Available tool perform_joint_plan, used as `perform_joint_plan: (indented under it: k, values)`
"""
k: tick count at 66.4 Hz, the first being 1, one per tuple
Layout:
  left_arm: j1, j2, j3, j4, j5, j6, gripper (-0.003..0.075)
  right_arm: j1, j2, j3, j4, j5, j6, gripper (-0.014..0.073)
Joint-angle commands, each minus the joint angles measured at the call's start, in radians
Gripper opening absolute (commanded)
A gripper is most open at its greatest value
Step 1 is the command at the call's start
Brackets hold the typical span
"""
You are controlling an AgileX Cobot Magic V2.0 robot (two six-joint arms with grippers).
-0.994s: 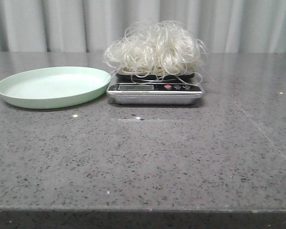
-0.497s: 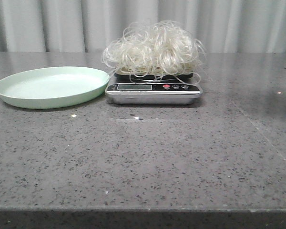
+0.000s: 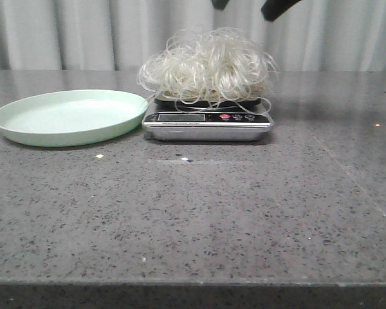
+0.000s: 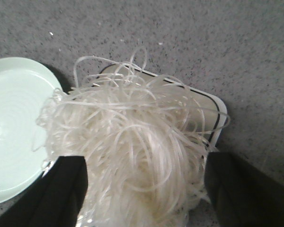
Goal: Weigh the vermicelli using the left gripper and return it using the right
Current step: 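Lower the right gripper onto the vermicelli on the scale and close it, then lift the vermicelli with the right gripper and carry it toward the green plate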
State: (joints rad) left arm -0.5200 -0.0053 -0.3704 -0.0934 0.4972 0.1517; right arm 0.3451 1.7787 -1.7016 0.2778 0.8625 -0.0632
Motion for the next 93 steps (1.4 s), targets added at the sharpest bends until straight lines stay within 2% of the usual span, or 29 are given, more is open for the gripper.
perform_joint_plan:
  k: [1,14,18,22,23,24,25,26,27,28,29,30,31,35,56,61,75,84,90,93]
  values:
    - [0.002,0.005,-0.026,-0.012,-0.078,0.0,0.0127,0.0,0.043,-0.096,-0.003,0.036,-0.008,0.0608]
    - [0.002,0.005,-0.026,-0.012,-0.078,0.0,0.0127,0.01,0.171,-0.189,-0.003,0.167,-0.009,0.0606]
    - [0.002,0.005,-0.026,-0.012,-0.078,0.0,0.0127,0.014,0.197,-0.214,-0.003,0.194,-0.018,0.0577]
    - [0.002,0.005,-0.026,-0.012,-0.078,0.0,0.0127,0.022,0.217,-0.247,-0.003,0.224,-0.03,0.0475]
    - [0.002,0.005,-0.026,-0.012,-0.078,0.0,0.0127,0.025,0.223,-0.259,-0.003,0.231,-0.039,0.0422]
    - [0.002,0.005,-0.026,-0.012,-0.078,0.0,0.0127,0.025,0.223,-0.259,-0.003,0.231,-0.039,0.0422]
    - [0.002,0.005,-0.026,-0.012,-0.078,0.0,0.0127,0.03,0.226,-0.271,-0.003,0.233,-0.046,0.0319]
    - [0.002,0.005,-0.026,-0.012,-0.078,0.0,0.0127,0.03,0.226,-0.271,-0.003,0.233,-0.046,0.0319]
    - [0.002,0.005,-0.026,-0.012,-0.078,0.0,0.0127,0.033,0.227,-0.277,-0.004,0.231,-0.053,0.023]
    - [0.002,0.005,-0.026,-0.012,-0.078,0.0,0.0127,0.033,0.227,-0.277,-0.004,0.231,-0.053,0.023]
    - [0.002,0.005,-0.026,-0.012,-0.078,0.0,0.0127,0.033,0.227,-0.288,-0.02,0.232,-0.052,0.0157]
    - [0.002,0.005,-0.026,-0.012,-0.078,0.0,0.0127,0.033,0.226,-0.288,-0.028,0.232,-0.052,0.0157]
    - [0.002,0.005,-0.026,-0.012,-0.078,0.0,0.0127,0.033,0.225,-0.302,-0.039,0.237,-0.052,0.012]
    - [0.002,0.005,-0.026,-0.012,-0.078,0.0,0.0127,0.031,0.225,-0.346,-0.04,0.263,-0.052,0.0157]
    - [0.002,0.005,-0.026,-0.012,-0.078,0.0,0.0127,0.059,0.208,-0.634,0.0,0.362,-0.052,0.0155]
    - [0.002,0.005,-0.026,-0.012,-0.078,0.0,0.0127,0.099,0.207,-0.673,0.041,0.336,-0.052,0.0155]
    - [0.002,0.005,-0.026,-0.012,-0.078,0.0,0.0127,0.222,0.246,-0.674,0.041,0.185,-0.053,0.0155]
    - [0.002,0.005,-0.026,-0.012,-0.078,0.0,0.0127,0.276,0.303,-0.674,0.036,0.164,-0.053,0.0166]
    - [0.002,0.005,-0.026,-0.012,-0.078,0.0,0.0127,0.29,0.345,-0.674,0.034,0.154,-0.052,0.0229]
    - [0.002,0.005,-0.026,-0.012,-0.078,0.0,0.0127,0.297,0.363,-0.674,0.034,0.148,-0.049,0.0299]
